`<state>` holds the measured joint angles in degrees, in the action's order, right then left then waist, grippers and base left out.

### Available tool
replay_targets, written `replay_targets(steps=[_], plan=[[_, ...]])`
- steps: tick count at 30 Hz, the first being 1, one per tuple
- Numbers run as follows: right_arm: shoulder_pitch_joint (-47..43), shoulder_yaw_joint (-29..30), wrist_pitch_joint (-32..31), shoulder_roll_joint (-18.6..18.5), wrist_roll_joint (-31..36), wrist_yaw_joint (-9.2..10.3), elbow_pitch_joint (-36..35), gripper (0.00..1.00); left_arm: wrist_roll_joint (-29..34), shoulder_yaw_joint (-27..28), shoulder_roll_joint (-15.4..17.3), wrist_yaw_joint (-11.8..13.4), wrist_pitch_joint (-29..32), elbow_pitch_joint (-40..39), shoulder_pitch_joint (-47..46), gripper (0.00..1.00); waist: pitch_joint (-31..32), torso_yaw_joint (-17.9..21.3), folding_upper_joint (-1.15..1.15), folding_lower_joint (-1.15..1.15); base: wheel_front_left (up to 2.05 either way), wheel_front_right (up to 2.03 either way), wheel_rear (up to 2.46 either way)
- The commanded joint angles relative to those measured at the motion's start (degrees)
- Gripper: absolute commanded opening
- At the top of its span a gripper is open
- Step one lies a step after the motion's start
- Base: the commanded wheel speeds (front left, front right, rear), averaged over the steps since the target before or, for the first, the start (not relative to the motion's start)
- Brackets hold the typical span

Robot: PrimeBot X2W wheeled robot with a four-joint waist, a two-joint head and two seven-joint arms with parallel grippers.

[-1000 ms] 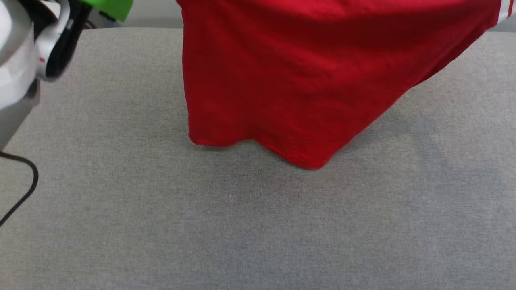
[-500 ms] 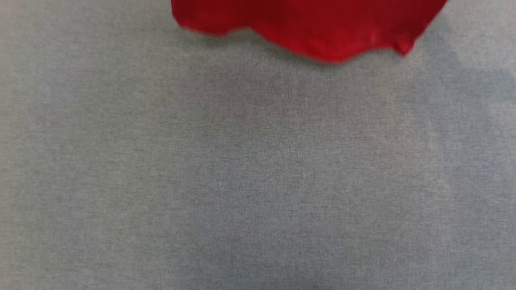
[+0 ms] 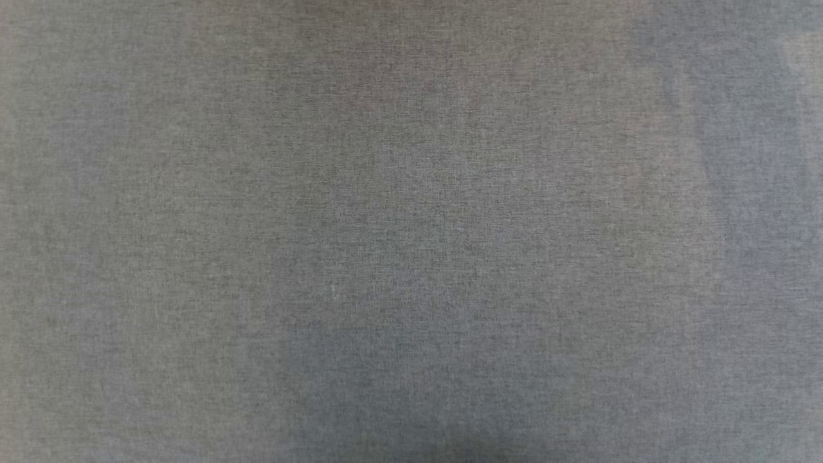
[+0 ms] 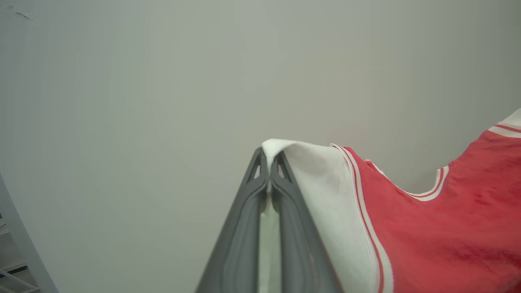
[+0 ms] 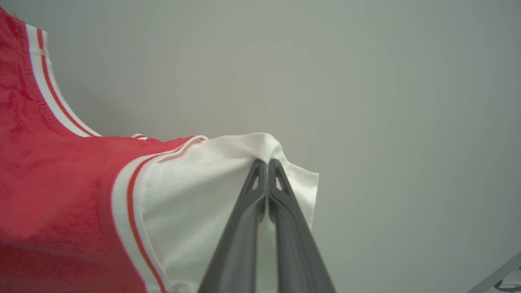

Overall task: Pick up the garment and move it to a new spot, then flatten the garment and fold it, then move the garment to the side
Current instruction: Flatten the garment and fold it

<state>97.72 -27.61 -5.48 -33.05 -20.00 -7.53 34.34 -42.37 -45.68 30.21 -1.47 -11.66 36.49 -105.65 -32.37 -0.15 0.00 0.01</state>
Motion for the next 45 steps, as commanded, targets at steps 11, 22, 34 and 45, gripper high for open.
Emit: replay_targets(steps=[11, 22, 34, 45], plan=[[-16.2, -6.79, 7.5, -0.13, -6.75, 0.04, -1.09, 0.0, -2.36, 1.31, 3.56, 0.98, -3.23, -5.94, 21.33, 0.0, 4.89, -0.46, 0.0, -0.01, 0.0, 0.0, 0.0], [-42.65, -7.62, 12.09, -0.59, -10.77, 0.04, -6.19, 0.0, -4.15, 8.42, 5.31, 7.84, -3.32, -21.51, 55.51, 0.0, 13.31, -1.33, 0.0, -0.01, 0.0, 0.0, 0.0], [-70.8, -0.27, 10.87, -0.43, -9.51, 0.04, -13.68, 0.0, -3.72, 11.83, 4.42, 11.13, -3.33, -27.47, 87.2, 0.0, 20.77, -1.57, 0.0, -0.01, 0.0, 0.0, 0.0], [-94.19, 12.61, 9.82, 3.54, -7.81, 0.04, -16.7, 0.0, -3.41, 13.85, 0.85, 12.43, -3.33, -23.97, 101.74, 0.0, 25.86, -2.21, 0.0, -0.01, 0.0, 0.0, 0.0]])
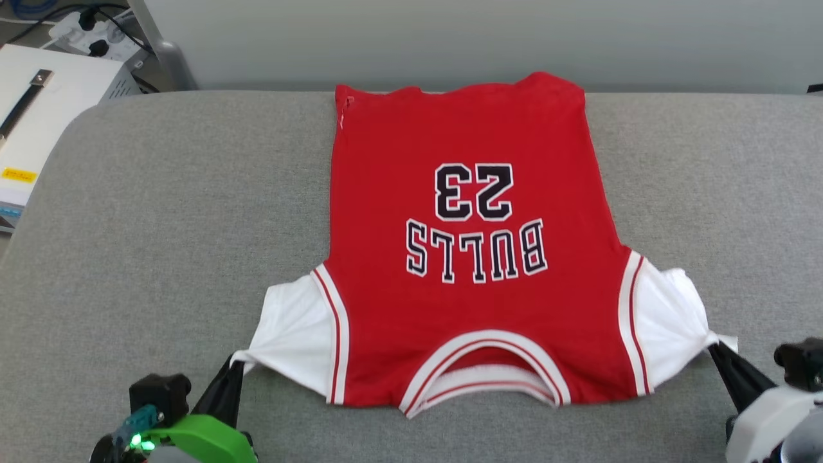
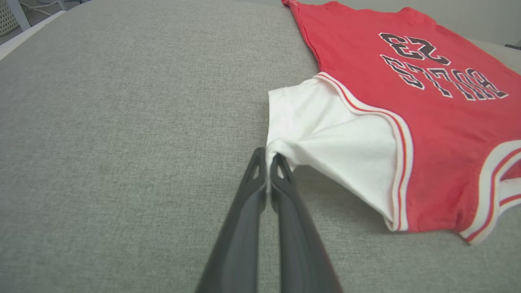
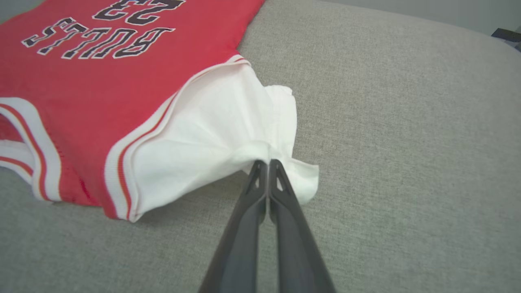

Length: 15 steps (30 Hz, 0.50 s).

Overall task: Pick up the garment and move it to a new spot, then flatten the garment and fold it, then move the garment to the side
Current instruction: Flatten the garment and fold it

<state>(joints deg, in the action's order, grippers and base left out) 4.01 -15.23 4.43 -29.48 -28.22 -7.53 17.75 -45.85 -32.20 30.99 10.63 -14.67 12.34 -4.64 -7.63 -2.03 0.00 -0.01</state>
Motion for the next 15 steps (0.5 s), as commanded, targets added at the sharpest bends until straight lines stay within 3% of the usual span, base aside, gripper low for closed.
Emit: replay_targets(steps=[1, 9, 14, 15], plan=[[-2.6, 1.84, -0.15, 0.67, 0.69, 0.04, -0.54, 0.0, 0.38, 0.86, -0.21, 0.52, -0.32, 0.39, 1.99, 0.0, 1.42, -0.44, 0.0, 0.01, 0.0, 0.0, 0.0], [-15.51, 11.76, -2.59, 5.69, 2.95, 0.04, -5.34, 0.0, 1.72, 4.87, -2.77, 0.48, -0.32, 0.07, 8.93, 0.0, 2.37, -1.28, 0.0, 0.01, 0.0, 0.0, 0.0], [-18.96, 15.95, -5.09, 7.75, 3.21, 0.04, -9.48, 0.0, 3.35, 5.81, -3.57, -0.44, -0.32, -0.16, 9.99, 0.0, 2.09, -1.7, 0.0, 0.01, 0.0, 0.0, 0.0], [-18.96, 16.7, -5.3, 8.04, 3.38, 0.04, -10.14, 0.06, 3.85, 6.0, -3.69, -0.58, -0.32, -0.28, 9.98, 0.0, 1.97, -1.73, 0.0, 0.01, 0.0, 0.0, 0.0]])
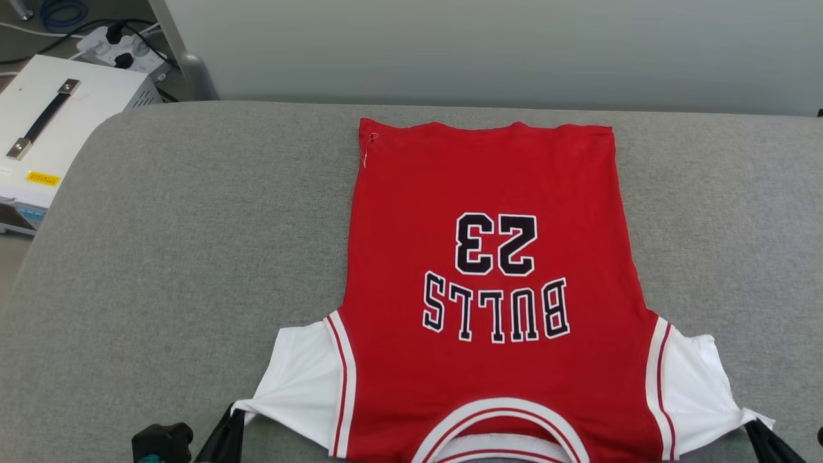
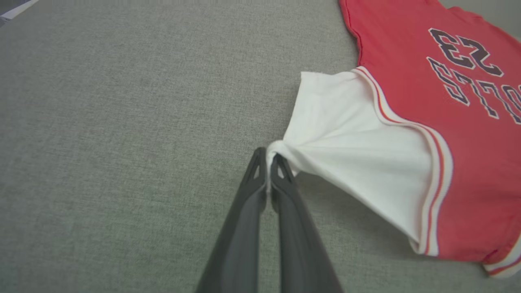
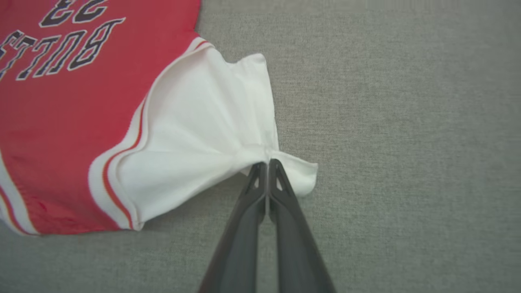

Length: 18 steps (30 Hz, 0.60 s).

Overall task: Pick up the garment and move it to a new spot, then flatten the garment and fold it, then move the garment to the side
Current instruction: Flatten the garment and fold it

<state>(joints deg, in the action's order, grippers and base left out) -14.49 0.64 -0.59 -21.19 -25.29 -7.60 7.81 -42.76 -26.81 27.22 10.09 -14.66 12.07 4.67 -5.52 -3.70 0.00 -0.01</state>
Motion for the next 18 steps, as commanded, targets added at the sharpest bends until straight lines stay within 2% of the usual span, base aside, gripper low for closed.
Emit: replay_targets(steps=[1, 2, 3, 10, 14, 18], plan=[[-0.32, 1.58, -0.74, 0.1, 0.51, 0.11, -1.01, 0.37, 1.36, 0.91, -0.18, -0.29, -0.34, -0.21, 0.52, 0.0, -0.35, -0.1, 0.0, 0.01, 0.0, 0.0, 0.0], [-0.09, 2.14, -1.03, 0.3, 0.65, 0.11, -1.71, 0.72, 1.81, 1.16, -0.47, -0.5, -0.34, -0.37, 0.32, 0.0, -0.5, -0.13, 0.0, 0.01, 0.0, 0.0, 0.0], [0.3, 2.79, -1.27, 0.46, 0.99, 0.11, -2.6, 1.0, 2.37, 1.44, -0.86, -0.7, -0.34, -0.54, 0.04, 0.0, -0.69, -0.13, 0.0, 0.01, 0.0, 0.0, 0.0], [5.57, 5.67, -2.48, -0.3, 2.55, 0.11, -9.71, 1.0, 5.71, 2.68, -3.76, -1.32, -0.34, -2.32, -1.8, 0.0, -2.76, 0.08, 0.0, 0.01, 0.0, 0.0, 0.0], [13.99, 6.0, -4.53, -3.45, 3.62, 0.11, -14.93, 1.0, 7.39, 4.26, -5.19, -0.76, -0.34, -5.01, -2.21, 0.0, -5.26, 0.29, 0.0, 0.01, 0.0, 0.0, 0.0], [24.49, 5.22, -9.25, -7.64, 3.16, 0.11, -17.84, 1.0, 9.75, 4.89, -5.94, -0.65, -0.34, -7.96, -3.58, 0.0, -8.5, -1.02, 0.0, 0.01, 0.0, 0.0, 0.0]])
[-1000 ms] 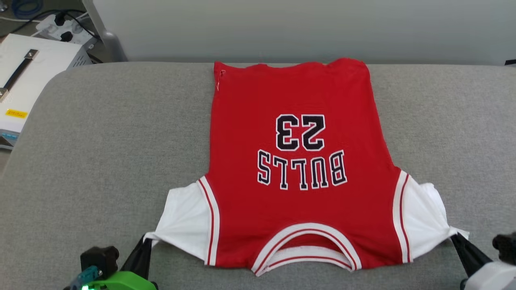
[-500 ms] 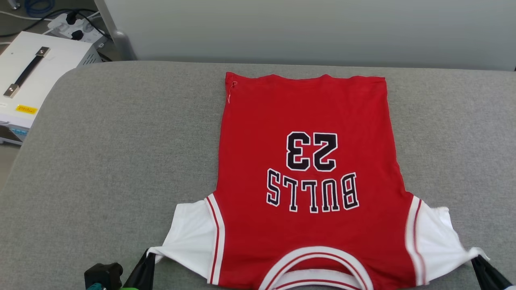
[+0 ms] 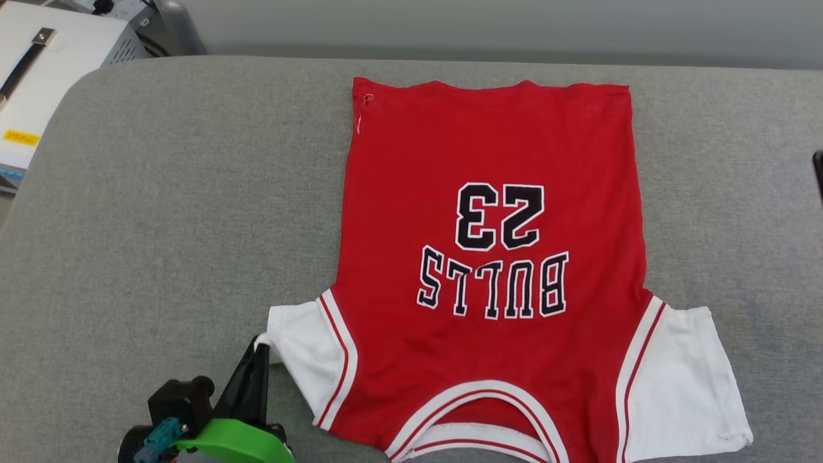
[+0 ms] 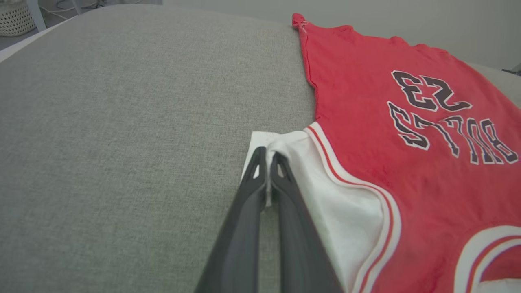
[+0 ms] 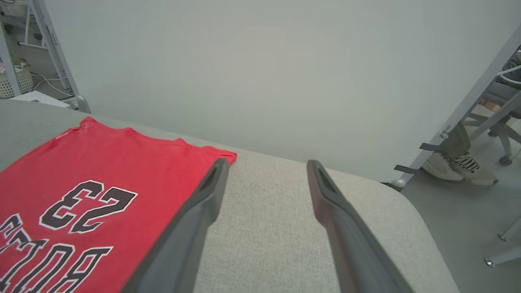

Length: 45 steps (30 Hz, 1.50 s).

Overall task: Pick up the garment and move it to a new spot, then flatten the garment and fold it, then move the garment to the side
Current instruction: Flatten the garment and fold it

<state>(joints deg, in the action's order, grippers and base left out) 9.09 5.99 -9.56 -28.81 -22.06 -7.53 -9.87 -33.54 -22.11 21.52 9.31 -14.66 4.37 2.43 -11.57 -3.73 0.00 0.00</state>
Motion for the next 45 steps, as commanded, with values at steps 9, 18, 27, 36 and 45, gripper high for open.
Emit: replay_targets(steps=[9, 18, 27, 36, 45], plan=[[28.34, -6.41, -22.29, -6.59, -5.88, 0.04, 7.84, 1.0, 4.34, 0.93, -3.35, -1.14, -0.34, -5.34, -6.51, 0.0, -12.2, -6.69, 0.0, 0.0, 0.0, 0.0, 0.0], [46.35, -16.91, -47.78, -10.25, -9.89, 0.04, 21.46, 1.0, 7.88, 1.53, -8.19, -3.32, -0.34, -7.64, -10.01, 0.0, -20.6, -11.93, 0.0, 0.0, 0.0, 0.0, 0.0], [54.35, -19.84, -50.95, -9.86, -5.79, 0.04, 30.16, 1.0, 11.14, 2.49, -12.84, -6.29, -0.34, -8.21, -12.25, 0.0, -26.89, -15.73, 0.0, 0.0, 0.0, 0.0, 0.0], [51.03, -23.72, -51.08, -10.01, -6.92, 0.04, 36.23, 1.0, 13.47, 4.71, -15.07, -8.87, -0.34, -7.36, -12.73, 0.0, -28.54, -16.25, 0.0, 0.0, 0.0, 0.0, 0.0], [51.04, -23.81, -46.78, -11.8, -7.95, 0.04, 36.21, 0.0, 14.83, 7.5, -15.94, -9.92, -0.34, -5.94, -11.31, 0.0, -25.52, -14.35, 0.0, 0.0, 0.0, 0.0, 0.0]])
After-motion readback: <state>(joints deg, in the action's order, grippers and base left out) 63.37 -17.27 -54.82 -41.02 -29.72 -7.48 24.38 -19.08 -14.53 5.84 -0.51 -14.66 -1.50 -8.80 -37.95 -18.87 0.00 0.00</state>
